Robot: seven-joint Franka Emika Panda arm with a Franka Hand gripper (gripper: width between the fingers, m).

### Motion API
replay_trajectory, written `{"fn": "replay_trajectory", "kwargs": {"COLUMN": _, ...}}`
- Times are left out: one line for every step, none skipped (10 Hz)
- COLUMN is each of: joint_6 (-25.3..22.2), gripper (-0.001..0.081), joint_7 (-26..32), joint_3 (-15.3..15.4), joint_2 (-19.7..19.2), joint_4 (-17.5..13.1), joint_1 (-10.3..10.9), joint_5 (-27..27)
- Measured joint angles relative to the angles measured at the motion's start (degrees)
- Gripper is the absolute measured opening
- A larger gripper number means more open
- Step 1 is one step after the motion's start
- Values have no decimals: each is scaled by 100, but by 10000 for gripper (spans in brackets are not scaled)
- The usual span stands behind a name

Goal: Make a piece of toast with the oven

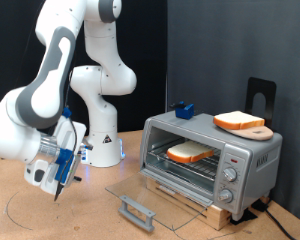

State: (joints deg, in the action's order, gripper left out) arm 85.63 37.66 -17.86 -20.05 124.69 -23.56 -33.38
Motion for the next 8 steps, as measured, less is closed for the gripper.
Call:
{"fn": "replay_trajectory", "kwargs": {"joint_6": -30, "gripper": 810, "joint_7": 23, "joint_3": 0, "joint_2": -142, "joint_4": -77, "joint_1": -1, "joint_5": 11}}
{"fn": "replay_trajectory", "kwargs": {"joint_6": 8, "gripper": 810, "joint_7": 51, "joint_3": 2, "joint_2": -234, "joint_4": -104, "joint_1": 0, "joint_5": -22}}
{"fn": "replay_trajectory", "kwargs": {"joint_6": 49, "gripper": 810, "joint_7": 98, "joint_3": 16, "joint_2": -283, "joint_4": -100, "joint_1": 0, "joint_5": -63}}
{"fn": "replay_trajectory", "kwargs": {"joint_6": 54, "gripper": 810, "joint_7": 138, "joint_3": 57, "joint_2": -299, "joint_4": -76, "joint_1": 1, "joint_5": -107}}
{"fn": "replay_trajectory", "kwargs": {"joint_6": 53, "gripper": 810, "joint_7": 149, "joint_3": 129, "joint_2": -304, "joint_4": -14, "joint_1": 11, "joint_5": -165}}
{"fn": "replay_trajectory", "kwargs": {"joint_6": 99, "gripper": 810, "joint_7": 154, "joint_3": 224, "joint_2": -305, "joint_4": 83, "joint_1": 35, "joint_5": -241}}
{"fn": "replay_trajectory", "kwargs": {"joint_6": 267, "gripper": 810, "joint_7": 155, "joint_3": 314, "joint_2": -304, "joint_4": 211, "joint_1": 91, "joint_5": -308}}
{"fn": "replay_trajectory", "kwargs": {"joint_6": 519, "gripper": 810, "joint_7": 153, "joint_3": 389, "joint_2": -307, "joint_4": 364, "joint_1": 157, "joint_5": -344}}
